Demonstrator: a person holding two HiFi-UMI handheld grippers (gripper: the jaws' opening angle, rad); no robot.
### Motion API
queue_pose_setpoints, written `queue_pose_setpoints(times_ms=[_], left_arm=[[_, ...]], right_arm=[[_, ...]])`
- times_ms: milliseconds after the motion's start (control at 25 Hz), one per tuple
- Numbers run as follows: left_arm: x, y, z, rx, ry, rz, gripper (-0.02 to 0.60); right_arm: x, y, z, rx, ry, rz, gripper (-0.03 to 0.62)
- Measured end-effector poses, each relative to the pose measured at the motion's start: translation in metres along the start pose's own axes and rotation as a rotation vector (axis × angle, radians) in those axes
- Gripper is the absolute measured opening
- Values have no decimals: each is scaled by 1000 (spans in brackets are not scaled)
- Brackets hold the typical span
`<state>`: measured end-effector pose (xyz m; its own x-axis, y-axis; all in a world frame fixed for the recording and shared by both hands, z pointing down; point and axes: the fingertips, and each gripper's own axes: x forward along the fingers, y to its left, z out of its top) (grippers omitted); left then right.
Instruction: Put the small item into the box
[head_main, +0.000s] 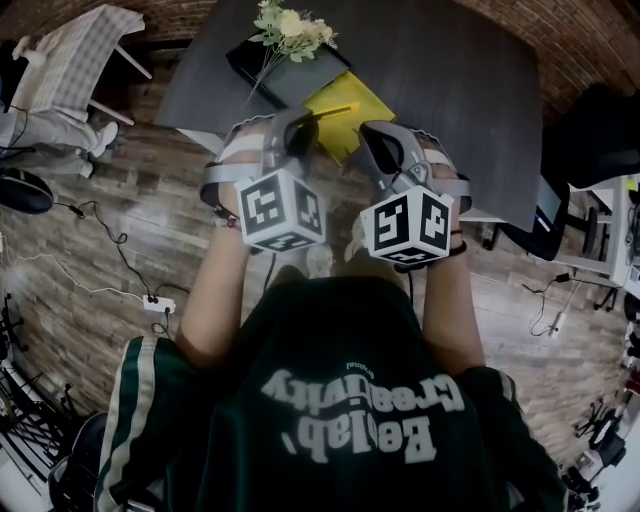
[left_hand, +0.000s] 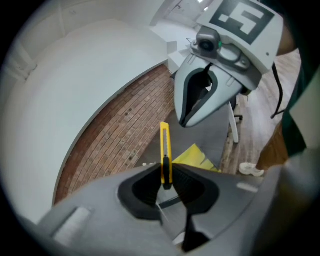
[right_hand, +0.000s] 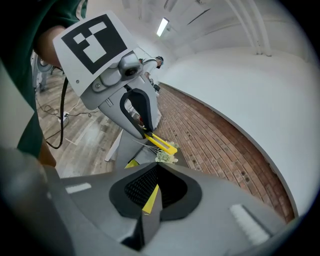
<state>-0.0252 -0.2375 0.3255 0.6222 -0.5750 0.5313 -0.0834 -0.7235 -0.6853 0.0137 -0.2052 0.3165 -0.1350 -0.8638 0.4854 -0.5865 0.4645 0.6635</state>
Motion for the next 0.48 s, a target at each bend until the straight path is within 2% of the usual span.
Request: queue_pose_setpoints(times_ms=[240,480], left_arm=[[24,1,5,-35,-5,-16,67],[56,1,7,-62,32,-26,67]], right_arm=[[12,-14,-11,-16,3,5,6],[31,-29,-28,-22,-19,46,6]])
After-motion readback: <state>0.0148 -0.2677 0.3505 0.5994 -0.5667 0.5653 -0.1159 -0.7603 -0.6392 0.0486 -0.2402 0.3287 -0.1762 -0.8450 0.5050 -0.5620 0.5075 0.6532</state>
